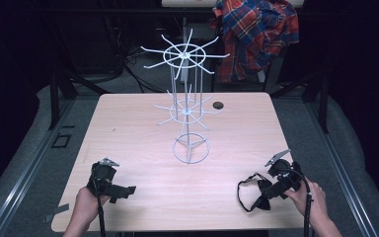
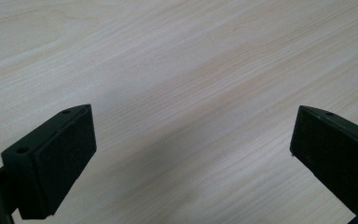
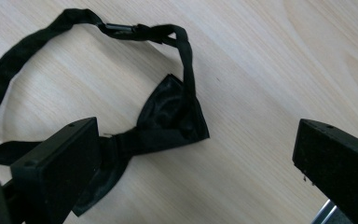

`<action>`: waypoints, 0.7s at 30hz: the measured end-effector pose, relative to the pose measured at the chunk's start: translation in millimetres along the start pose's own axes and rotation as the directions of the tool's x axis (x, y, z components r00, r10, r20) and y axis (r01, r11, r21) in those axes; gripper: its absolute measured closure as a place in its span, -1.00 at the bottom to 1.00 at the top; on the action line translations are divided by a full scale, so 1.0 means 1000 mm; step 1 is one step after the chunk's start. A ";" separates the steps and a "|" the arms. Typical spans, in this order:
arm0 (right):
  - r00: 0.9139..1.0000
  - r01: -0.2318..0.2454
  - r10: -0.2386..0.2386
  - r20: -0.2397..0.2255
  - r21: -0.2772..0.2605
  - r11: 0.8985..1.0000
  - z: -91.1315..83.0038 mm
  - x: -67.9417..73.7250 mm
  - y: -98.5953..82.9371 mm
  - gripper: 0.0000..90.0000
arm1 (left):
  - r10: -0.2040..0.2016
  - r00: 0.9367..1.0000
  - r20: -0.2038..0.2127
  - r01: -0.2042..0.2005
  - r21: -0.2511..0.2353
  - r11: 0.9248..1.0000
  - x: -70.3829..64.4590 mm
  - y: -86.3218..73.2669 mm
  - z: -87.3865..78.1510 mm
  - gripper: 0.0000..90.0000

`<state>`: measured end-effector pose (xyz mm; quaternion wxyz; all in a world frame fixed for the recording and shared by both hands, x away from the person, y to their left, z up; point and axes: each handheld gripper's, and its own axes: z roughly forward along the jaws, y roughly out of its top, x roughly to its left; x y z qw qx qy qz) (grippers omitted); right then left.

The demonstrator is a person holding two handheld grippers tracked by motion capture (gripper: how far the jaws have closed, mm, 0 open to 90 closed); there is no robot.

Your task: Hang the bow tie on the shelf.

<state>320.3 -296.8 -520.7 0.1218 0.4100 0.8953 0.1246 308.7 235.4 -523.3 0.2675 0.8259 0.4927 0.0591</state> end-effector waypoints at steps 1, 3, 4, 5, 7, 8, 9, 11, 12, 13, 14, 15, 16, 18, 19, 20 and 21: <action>1.000 0.011 -0.011 0.005 0.006 1.000 0.000 0.001 0.002 -1.00 | 0.001 1.000 0.000 -0.001 0.000 1.000 0.000 0.000 0.000 -0.99; 1.000 0.012 -0.012 0.005 0.006 1.000 0.001 0.003 0.003 -1.00 | 0.001 1.000 0.001 -0.001 -0.001 1.000 0.000 0.000 0.000 -0.99; 1.000 0.006 -0.006 -0.002 -0.018 1.000 0.005 0.008 0.006 -1.00 | 0.001 1.000 0.001 -0.001 -0.001 1.000 0.000 0.000 0.000 -0.99; 1.000 0.006 -0.006 -0.002 -0.018 1.000 0.005 0.008 0.006 -1.00 | 0.001 1.000 0.001 -0.001 -0.001 1.000 0.000 0.000 0.000 -0.99; 0.999 0.039 -0.039 0.022 0.011 0.999 0.007 0.013 0.012 -1.00 | 0.001 1.000 0.002 -0.001 0.001 1.000 0.000 0.000 0.000 -0.99; 0.999 0.040 -0.040 0.021 0.009 0.999 0.008 0.014 0.013 -1.00 | -0.001 1.000 0.002 0.001 0.000 1.000 0.000 0.000 0.000 -0.99; 0.999 0.043 -0.044 0.024 0.009 0.999 0.009 0.016 0.015 -1.00 | 0.001 1.000 0.002 -0.001 0.001 1.000 0.000 0.000 0.000 -0.99; 0.999 0.033 -0.033 0.004 -0.009 0.999 0.010 0.018 0.017 -1.00 | -0.003 1.000 0.005 0.003 0.002 1.000 0.000 0.000 0.000 -0.99; 0.999 0.019 -0.020 -0.036 -0.023 1.000 0.011 0.016 0.018 -1.00 | -0.002 1.000 0.005 0.002 0.003 1.000 0.000 0.000 0.001 -0.99; 0.999 0.000 -0.002 -0.052 -0.027 1.000 0.012 0.015 0.019 -1.00 | -0.003 1.000 0.006 0.003 0.004 1.000 0.000 0.000 0.001 -0.99; 0.999 0.001 -0.002 -0.048 -0.015 1.000 0.013 0.014 0.020 -1.00 | -0.002 1.000 0.005 0.002 0.003 1.000 0.000 0.000 0.000 -0.99; 0.999 0.003 -0.003 -0.037 -0.014 1.000 0.014 0.014 0.020 -1.00 | -0.003 1.000 0.005 0.003 0.002 1.000 0.000 0.000 0.000 -0.99; 0.999 -0.015 0.014 -0.035 -0.026 1.000 0.016 0.015 0.020 -0.98 | -0.002 1.000 0.005 0.002 0.003 1.000 0.000 0.000 0.000 -0.99; 1.000 0.003 -0.003 -0.023 -0.005 1.000 0.016 0.012 0.021 -0.90 | -0.003 1.000 0.007 0.003 0.005 1.000 0.000 0.000 0.001 -0.99; 1.000 0.005 -0.005 -0.019 -0.012 1.000 0.017 0.012 0.022 -0.85 | -0.002 1.000 0.006 0.002 0.004 1.000 0.000 0.000 0.001 -0.99; 1.000 0.005 -0.005 -0.019 -0.012 1.000 0.017 0.012 0.022 -0.85 | -0.002 1.000 0.006 0.002 0.004 1.000 0.000 0.000 0.001 -0.99; 1.000 0.000 0.000 -0.018 -0.010 1.000 0.017 0.013 0.024 -0.69 | 0.000 1.000 0.009 0.000 0.010 1.000 0.000 0.000 0.001 -0.99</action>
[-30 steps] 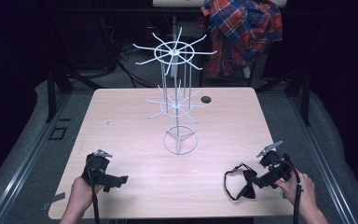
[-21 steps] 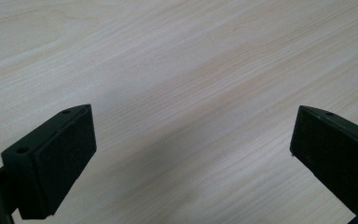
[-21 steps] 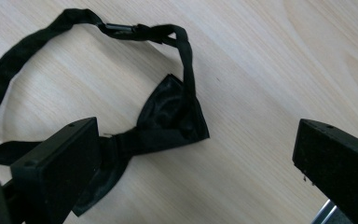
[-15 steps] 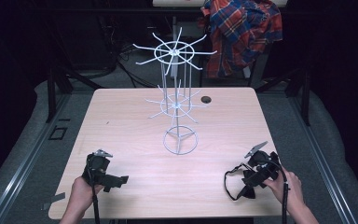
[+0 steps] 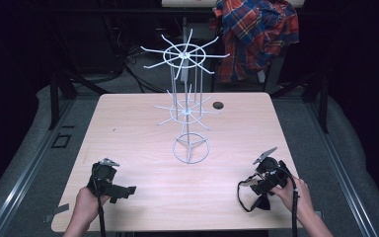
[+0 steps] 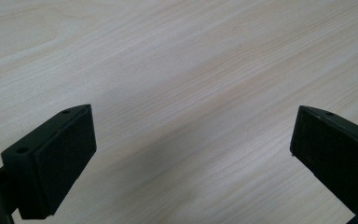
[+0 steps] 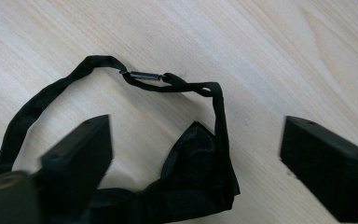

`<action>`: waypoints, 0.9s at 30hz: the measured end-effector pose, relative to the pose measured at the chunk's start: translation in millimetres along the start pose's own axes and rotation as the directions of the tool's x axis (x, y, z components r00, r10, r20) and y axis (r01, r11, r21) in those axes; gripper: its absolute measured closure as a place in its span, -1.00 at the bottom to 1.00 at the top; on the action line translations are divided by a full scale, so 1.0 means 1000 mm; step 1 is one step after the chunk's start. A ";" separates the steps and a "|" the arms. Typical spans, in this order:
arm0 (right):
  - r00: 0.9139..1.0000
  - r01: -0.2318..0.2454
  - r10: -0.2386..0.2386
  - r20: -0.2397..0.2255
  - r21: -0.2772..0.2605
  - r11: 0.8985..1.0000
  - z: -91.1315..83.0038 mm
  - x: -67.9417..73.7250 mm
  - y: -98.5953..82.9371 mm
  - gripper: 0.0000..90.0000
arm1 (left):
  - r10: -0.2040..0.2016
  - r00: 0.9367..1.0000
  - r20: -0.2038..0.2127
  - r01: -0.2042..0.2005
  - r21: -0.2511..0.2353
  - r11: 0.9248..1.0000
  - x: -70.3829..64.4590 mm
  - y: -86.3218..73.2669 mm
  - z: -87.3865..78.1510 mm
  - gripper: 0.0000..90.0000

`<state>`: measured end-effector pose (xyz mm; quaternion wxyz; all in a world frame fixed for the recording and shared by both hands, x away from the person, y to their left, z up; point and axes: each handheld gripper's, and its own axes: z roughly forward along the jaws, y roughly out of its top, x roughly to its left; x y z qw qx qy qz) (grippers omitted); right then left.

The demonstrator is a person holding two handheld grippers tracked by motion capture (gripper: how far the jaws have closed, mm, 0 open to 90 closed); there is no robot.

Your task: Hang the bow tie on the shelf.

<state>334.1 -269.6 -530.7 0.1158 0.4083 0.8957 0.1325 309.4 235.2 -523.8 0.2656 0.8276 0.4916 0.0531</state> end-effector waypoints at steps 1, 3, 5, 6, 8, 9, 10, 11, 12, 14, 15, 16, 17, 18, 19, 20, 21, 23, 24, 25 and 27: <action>1.000 0.006 -0.006 0.020 0.003 1.000 0.000 0.000 0.001 -0.69 | 0.001 1.000 -0.002 -0.001 0.000 1.000 0.000 0.000 0.000 -0.99; 1.000 0.009 -0.009 0.019 0.007 1.000 0.001 0.001 0.003 -0.64 | 0.001 1.000 -0.002 -0.001 -0.001 1.000 0.000 0.000 0.000 -0.99; 1.000 0.011 -0.012 0.026 0.011 1.000 0.001 0.002 0.004 -0.62 | -0.001 1.000 -0.002 0.001 -0.001 1.000 0.000 0.000 0.000 -0.99; 0.999 0.018 -0.018 0.030 0.009 1.000 0.002 0.004 0.006 -0.52 | -0.002 1.000 -0.001 0.002 0.000 1.000 0.000 0.000 0.000 -0.99; 0.999 0.033 -0.034 0.024 0.007 0.999 0.005 0.006 0.008 -0.49 | -0.001 1.000 -0.001 0.001 0.001 1.000 0.000 0.000 0.000 -0.99; 0.999 0.044 -0.044 0.014 0.011 0.999 0.005 0.006 0.009 -0.46 | -0.001 1.000 -0.001 0.001 0.001 1.000 0.000 0.000 0.000 -0.99; 0.999 0.044 -0.044 0.014 0.011 0.999 0.005 0.006 0.009 -0.46 | -0.002 1.000 -0.001 0.002 0.002 1.000 0.000 0.000 0.000 -0.99; 0.998 0.060 -0.060 0.026 0.032 0.998 0.007 0.007 0.011 -0.43 | 0.000 1.000 -0.004 0.000 0.001 1.000 0.000 0.000 0.000 -0.99; 0.997 0.071 -0.072 0.033 0.039 0.997 0.007 0.007 0.013 -0.40 | 0.000 1.000 -0.004 0.000 0.002 1.000 0.000 0.000 0.001 -0.99; 0.998 0.061 -0.062 0.027 0.024 0.998 0.010 0.009 0.014 -0.32 | -0.002 1.000 -0.004 0.002 0.002 1.000 0.000 0.000 0.001 -0.99; 0.997 0.076 -0.077 0.023 0.035 0.996 0.011 0.009 0.017 -0.23 | 0.000 1.000 -0.004 0.000 0.003 1.000 0.000 0.000 0.000 -0.99; 0.996 0.080 -0.081 0.022 0.042 0.996 0.012 0.010 0.018 -0.15 | -0.001 1.000 -0.005 0.001 -0.002 1.000 0.000 0.000 0.001 -0.99; 0.997 0.074 -0.075 0.019 0.037 0.997 0.014 0.011 0.018 -0.07 | -0.004 1.000 -0.005 0.004 -0.002 1.000 0.000 0.000 0.001 -0.99; 0.997 0.074 -0.075 0.019 0.037 0.997 0.014 0.011 0.018 -0.07 | -0.004 1.000 -0.005 0.004 -0.002 1.000 0.000 0.000 0.001 -0.99; 0.995 0.088 -0.090 0.032 0.056 0.995 0.015 0.012 0.018 0.09 | -0.004 1.000 -0.005 0.004 0.000 1.000 0.000 -0.001 0.001 -0.99; 0.996 0.086 -0.088 0.034 0.059 0.995 0.015 0.013 0.018 0.13 | -0.004 1.000 -0.005 0.004 0.000 1.000 0.000 -0.001 0.001 -0.99; 0.995 0.091 -0.093 0.039 0.065 0.994 0.014 0.012 0.018 0.18 | 0.000 1.000 -0.005 0.000 -0.001 1.000 0.000 0.000 0.001 -0.99; 0.996 0.075 -0.077 0.038 0.054 0.996 0.015 0.012 0.017 0.38 | -0.001 1.000 -0.004 0.001 -0.001 1.000 0.000 0.000 0.001 -0.99; 0.996 0.081 -0.084 0.041 0.065 0.995 0.014 0.012 0.018 0.43 | -0.001 1.000 -0.003 0.001 -0.001 1.000 0.000 0.000 0.001 -0.99; 0.996 0.081 -0.084 0.041 0.065 0.995 0.014 0.012 0.018 0.43 | -0.001 1.000 -0.003 0.001 -0.001 1.000 0.000 0.000 0.001 -0.99; 0.995 0.077 -0.080 0.053 0.063 0.995 0.014 0.011 0.017 0.63 | -0.003 1.000 -0.003 0.003 -0.002 1.000 0.000 -0.001 0.000 -0.99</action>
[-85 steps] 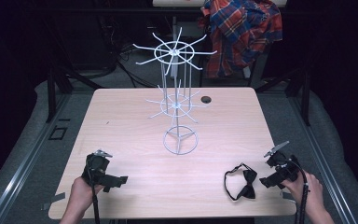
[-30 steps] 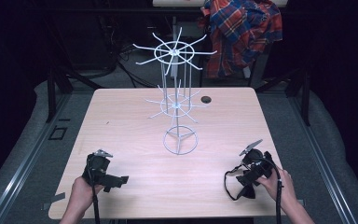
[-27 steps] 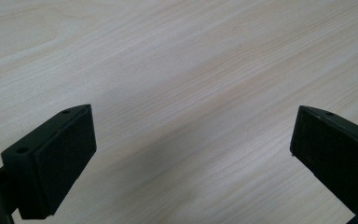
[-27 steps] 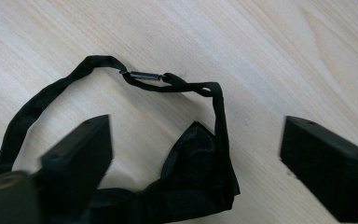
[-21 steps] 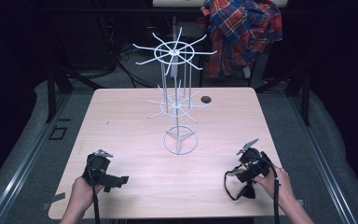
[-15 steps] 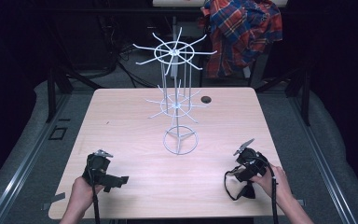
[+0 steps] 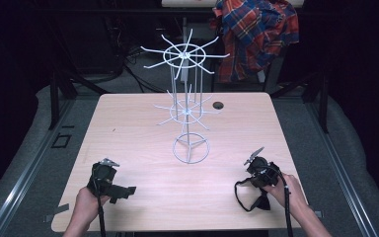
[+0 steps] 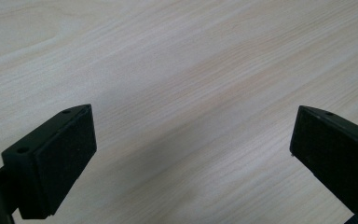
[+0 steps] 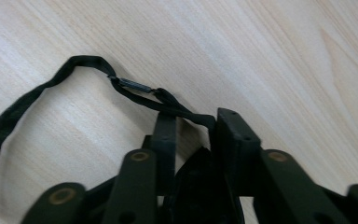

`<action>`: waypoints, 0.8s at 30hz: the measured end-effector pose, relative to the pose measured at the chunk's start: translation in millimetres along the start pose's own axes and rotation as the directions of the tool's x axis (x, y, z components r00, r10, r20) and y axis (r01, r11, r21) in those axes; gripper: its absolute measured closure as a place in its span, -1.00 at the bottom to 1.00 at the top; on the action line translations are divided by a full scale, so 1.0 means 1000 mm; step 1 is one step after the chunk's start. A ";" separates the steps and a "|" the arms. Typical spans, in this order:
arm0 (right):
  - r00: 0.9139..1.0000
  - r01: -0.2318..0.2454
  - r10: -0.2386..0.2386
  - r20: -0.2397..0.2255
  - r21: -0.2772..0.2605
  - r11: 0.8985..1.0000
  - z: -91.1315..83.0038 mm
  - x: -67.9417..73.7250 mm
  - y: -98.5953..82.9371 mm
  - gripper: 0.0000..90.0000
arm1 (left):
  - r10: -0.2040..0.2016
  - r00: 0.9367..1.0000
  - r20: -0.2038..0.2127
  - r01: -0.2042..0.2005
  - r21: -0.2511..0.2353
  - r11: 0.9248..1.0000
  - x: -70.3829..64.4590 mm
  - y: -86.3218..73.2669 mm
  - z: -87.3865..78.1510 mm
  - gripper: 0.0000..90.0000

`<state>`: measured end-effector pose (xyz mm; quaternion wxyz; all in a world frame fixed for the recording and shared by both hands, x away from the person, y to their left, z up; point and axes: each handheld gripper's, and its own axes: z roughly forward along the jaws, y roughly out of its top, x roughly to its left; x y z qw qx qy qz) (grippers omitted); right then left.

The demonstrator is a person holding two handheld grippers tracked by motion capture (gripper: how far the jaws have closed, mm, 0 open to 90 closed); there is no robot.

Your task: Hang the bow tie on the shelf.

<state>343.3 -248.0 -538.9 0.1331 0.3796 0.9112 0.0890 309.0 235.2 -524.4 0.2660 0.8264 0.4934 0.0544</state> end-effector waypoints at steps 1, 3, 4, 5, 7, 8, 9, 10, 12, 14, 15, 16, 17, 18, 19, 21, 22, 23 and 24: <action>1.000 0.000 0.000 0.000 0.001 1.000 0.000 0.000 0.000 0.66 | 0.000 1.000 0.000 0.000 0.000 1.000 0.000 0.000 0.000 -0.99; 1.000 0.000 0.000 0.000 0.000 1.000 0.000 0.000 0.000 0.72 | 0.001 1.000 0.002 -0.001 0.002 1.000 0.000 0.000 0.000 -0.99; 1.000 -0.016 0.016 -0.008 -0.021 1.000 0.000 0.000 -0.001 0.82 | 0.001 1.000 0.000 -0.001 -0.001 1.000 0.000 0.000 0.000 -0.99; 1.000 -0.015 0.015 -0.004 -0.029 0.999 -0.001 0.000 -0.001 0.87 | 0.001 1.000 0.003 -0.001 0.003 1.000 0.000 0.000 0.000 -0.99; 1.000 -0.018 0.018 -0.006 -0.030 0.999 -0.004 -0.001 -0.001 0.93 | 0.001 1.000 0.002 -0.001 0.003 1.000 0.000 0.000 0.000 -0.99; 0.999 -0.035 0.034 -0.013 -0.051 0.998 -0.004 0.000 -0.001 0.95 | 0.001 1.000 0.002 -0.001 0.003 1.000 0.000 0.000 0.000 -0.99; 1.000 -0.024 0.024 -0.008 -0.035 0.999 -0.006 -0.002 0.000 0.96 | 0.002 1.000 0.002 -0.002 0.003 1.000 0.000 0.000 0.000 -0.99; 0.999 -0.035 0.034 -0.021 -0.048 0.998 -0.007 -0.002 0.000 0.97 | 0.001 1.000 0.002 -0.001 0.002 1.000 0.000 0.000 0.000 -0.99; 0.998 -0.055 0.052 -0.040 -0.072 0.996 -0.009 -0.004 -0.001 0.97 | 0.001 1.000 0.003 -0.001 0.002 1.000 0.000 0.000 0.000 -0.99; 0.995 -0.076 0.070 -0.065 -0.090 0.993 -0.011 -0.004 -0.001 0.98 | 0.001 1.000 0.002 -0.001 0.003 1.000 0.000 0.000 -0.001 -0.99; 0.995 -0.082 0.076 -0.066 -0.097 0.992 -0.013 -0.005 -0.001 0.98 | 0.001 1.000 0.003 -0.001 0.003 1.000 0.000 0.000 -0.001 -0.99; 0.994 -0.091 0.083 -0.077 -0.111 0.990 -0.014 -0.006 -0.001 0.98 | 0.001 1.000 0.003 -0.002 0.003 1.000 0.000 0.000 -0.001 -0.99; 0.992 -0.099 0.089 -0.087 -0.121 0.988 -0.015 -0.006 -0.001 0.98 | 0.001 1.000 0.003 -0.001 0.002 1.000 0.000 0.000 -0.001 -0.99; 0.992 -0.104 0.093 -0.088 -0.134 0.985 -0.015 -0.005 -0.002 0.98 | 0.002 1.000 0.003 -0.002 0.003 1.000 0.000 0.000 -0.001 -0.99; 0.991 -0.107 0.095 -0.092 -0.138 0.985 -0.017 -0.006 -0.002 0.98 | 0.002 1.000 0.003 -0.002 0.004 1.000 0.000 0.000 -0.001 -0.99; 0.990 -0.112 0.098 -0.100 -0.153 0.982 -0.018 -0.005 -0.001 0.98 | 0.001 1.000 0.003 -0.001 0.003 1.000 0.000 0.000 0.000 -0.99; 0.989 -0.117 0.101 -0.104 -0.163 0.980 -0.020 -0.005 -0.001 0.98 | 0.001 1.000 0.003 -0.001 0.003 1.000 0.000 0.000 -0.001 -0.99; 0.989 -0.121 0.104 -0.104 -0.174 0.977 -0.021 -0.005 -0.001 0.98 | 0.001 1.000 0.003 -0.001 0.003 1.000 0.000 0.000 -0.001 -0.99; 0.989 -0.121 0.104 -0.104 -0.174 0.977 -0.021 -0.005 -0.001 0.98 | 0.001 1.000 0.003 -0.001 0.003 1.000 0.000 0.000 -0.001 -0.99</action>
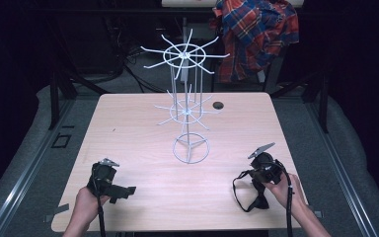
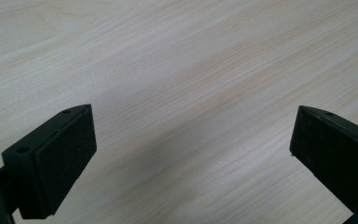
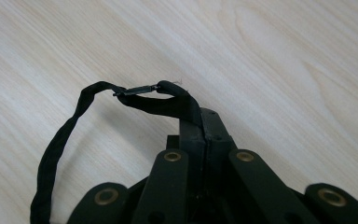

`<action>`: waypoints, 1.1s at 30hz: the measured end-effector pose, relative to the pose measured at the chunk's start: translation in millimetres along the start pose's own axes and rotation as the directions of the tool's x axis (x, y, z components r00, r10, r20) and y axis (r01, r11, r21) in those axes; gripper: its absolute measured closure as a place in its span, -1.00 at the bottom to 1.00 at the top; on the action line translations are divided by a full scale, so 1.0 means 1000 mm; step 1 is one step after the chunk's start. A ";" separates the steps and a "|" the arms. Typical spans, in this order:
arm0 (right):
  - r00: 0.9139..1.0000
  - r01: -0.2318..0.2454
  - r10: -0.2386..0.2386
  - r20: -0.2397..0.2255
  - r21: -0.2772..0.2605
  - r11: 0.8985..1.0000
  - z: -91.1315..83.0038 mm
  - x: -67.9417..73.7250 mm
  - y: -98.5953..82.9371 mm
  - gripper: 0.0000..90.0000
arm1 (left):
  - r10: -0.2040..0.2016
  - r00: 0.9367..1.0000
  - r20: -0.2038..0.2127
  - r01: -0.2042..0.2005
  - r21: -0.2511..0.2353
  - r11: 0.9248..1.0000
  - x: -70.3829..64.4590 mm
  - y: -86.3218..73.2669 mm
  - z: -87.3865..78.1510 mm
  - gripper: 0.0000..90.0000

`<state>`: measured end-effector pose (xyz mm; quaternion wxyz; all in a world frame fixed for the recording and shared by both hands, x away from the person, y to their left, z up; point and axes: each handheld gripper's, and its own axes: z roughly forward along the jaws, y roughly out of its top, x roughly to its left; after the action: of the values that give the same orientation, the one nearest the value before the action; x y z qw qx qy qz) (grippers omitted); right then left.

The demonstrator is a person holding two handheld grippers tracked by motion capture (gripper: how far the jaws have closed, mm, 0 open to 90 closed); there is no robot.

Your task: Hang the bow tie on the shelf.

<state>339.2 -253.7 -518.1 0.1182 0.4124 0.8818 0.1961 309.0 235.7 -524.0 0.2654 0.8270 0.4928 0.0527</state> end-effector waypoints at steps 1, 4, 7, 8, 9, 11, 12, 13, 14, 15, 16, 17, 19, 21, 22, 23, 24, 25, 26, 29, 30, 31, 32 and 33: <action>1.000 -0.008 0.008 -0.008 -0.022 1.000 -0.004 0.000 0.001 0.98 | 0.000 1.000 0.000 0.000 0.001 1.000 0.000 0.000 0.000 -0.99; 1.000 -0.011 0.010 -0.008 -0.044 0.999 -0.008 0.000 0.002 0.98 | 0.002 1.000 0.001 -0.002 0.000 1.000 0.000 0.000 0.000 -0.99; 1.000 -0.022 0.021 -0.012 -0.066 0.998 -0.010 0.001 0.002 0.98 | 0.001 1.000 0.001 -0.001 0.000 1.000 0.000 0.000 0.000 -0.99; 1.000 -0.020 0.019 -0.012 -0.070 0.997 -0.011 0.001 0.002 0.98 | 0.001 1.000 0.001 -0.001 0.001 1.000 0.000 0.000 0.000 -0.99; 1.000 -0.019 0.018 -0.014 -0.073 0.997 -0.012 0.002 0.003 0.98 | 0.003 1.000 0.001 -0.003 0.001 1.000 0.000 0.000 0.000 -0.99; 1.000 -0.025 0.025 -0.010 -0.086 0.996 -0.014 0.002 0.003 0.98 | 0.004 1.000 0.002 -0.004 0.001 1.000 0.000 0.000 0.000 -0.99; 1.000 -0.027 0.026 -0.010 -0.093 0.995 -0.015 0.002 0.003 0.98 | 0.004 1.000 0.002 -0.004 0.001 1.000 0.000 0.000 0.000 -0.99; 1.000 -0.025 0.024 -0.013 -0.101 0.995 -0.016 0.002 0.004 0.98 | 0.004 1.000 0.001 -0.004 0.001 1.000 0.000 0.000 0.000 -0.99; 1.000 -0.025 0.024 -0.013 -0.101 0.995 -0.016 0.002 0.004 0.98 | 0.004 1.000 0.001 -0.004 0.001 1.000 0.000 0.000 0.000 -0.99; 0.999 -0.030 0.028 -0.017 -0.116 0.993 -0.019 0.001 0.004 0.98 | 0.002 1.000 0.002 -0.002 0.001 1.000 0.000 0.000 0.000 -0.99; 0.999 -0.038 0.036 -0.019 -0.121 0.992 -0.020 0.001 0.004 0.98 | 0.003 1.000 0.002 -0.003 0.001 1.000 0.000 0.000 0.000 -0.99; 0.999 -0.034 0.031 -0.022 -0.125 0.992 -0.022 0.001 0.005 0.98 | 0.005 1.000 0.001 -0.005 0.001 1.000 0.000 0.000 0.000 -0.99; 0.999 -0.032 0.029 -0.024 -0.136 0.990 -0.025 0.003 0.006 0.98 | 0.002 1.000 0.000 -0.002 -0.001 1.000 0.000 0.000 0.000 -0.99; 0.999 -0.029 0.026 -0.023 -0.147 0.989 -0.029 0.005 0.008 0.98 | 0.003 1.000 0.000 -0.003 -0.001 1.000 0.000 0.000 0.000 -0.99; 1.000 -0.023 0.021 -0.014 -0.146 0.989 -0.031 0.006 0.009 0.98 | 0.005 1.000 0.000 -0.005 -0.001 1.000 0.000 0.000 0.000 -0.99; 1.000 -0.019 0.017 -0.015 -0.155 0.988 -0.032 0.007 0.009 0.98 | 0.004 1.000 0.000 -0.004 -0.001 1.000 0.000 0.000 0.000 -0.99; 1.000 -0.019 0.017 -0.019 -0.158 0.987 -0.033 0.007 0.010 0.98 | 0.003 1.000 0.000 -0.003 0.000 1.000 0.000 0.000 0.000 -0.99; 1.000 -0.019 0.017 -0.019 -0.158 0.987 -0.033 0.007 0.010 0.98 | 0.003 1.000 0.000 -0.003 0.000 1.000 0.000 0.000 0.000 -0.99; 1.000 -0.013 0.011 -0.013 -0.159 0.987 -0.035 0.009 0.011 0.98 | 0.003 1.000 0.001 -0.003 0.000 1.000 0.000 0.000 0.000 -0.99; 1.000 -0.011 0.009 -0.012 -0.166 0.986 -0.036 0.009 0.014 0.98 | 0.001 1.000 -0.001 -0.001 0.002 1.000 0.000 0.000 0.001 -0.99; 1.000 -0.011 0.010 -0.008 -0.166 0.986 -0.037 0.009 0.015 0.98 | 0.001 1.000 -0.001 -0.001 0.003 1.000 0.000 0.000 0.001 -0.99; 1.000 -0.009 0.009 -0.004 -0.171 0.985 -0.037 0.009 0.016 0.98 | 0.001 1.000 -0.002 -0.001 0.003 1.000 0.000 0.000 0.001 -0.99; 1.000 -0.008 0.008 -0.002 -0.169 0.986 -0.039 0.009 0.017 0.98 | 0.001 1.000 -0.002 -0.001 0.003 1.000 0.000 0.000 0.001 -0.99; 1.000 -0.011 0.010 -0.003 -0.176 0.984 -0.039 0.009 0.017 0.98 | 0.001 1.000 -0.002 -0.001 0.003 1.000 0.000 0.000 0.001 -0.99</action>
<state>331.1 -246.5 -475.8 0.1522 0.4048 0.8590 0.2741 309.8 235.4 -524.6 0.2637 0.8276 0.4928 0.0528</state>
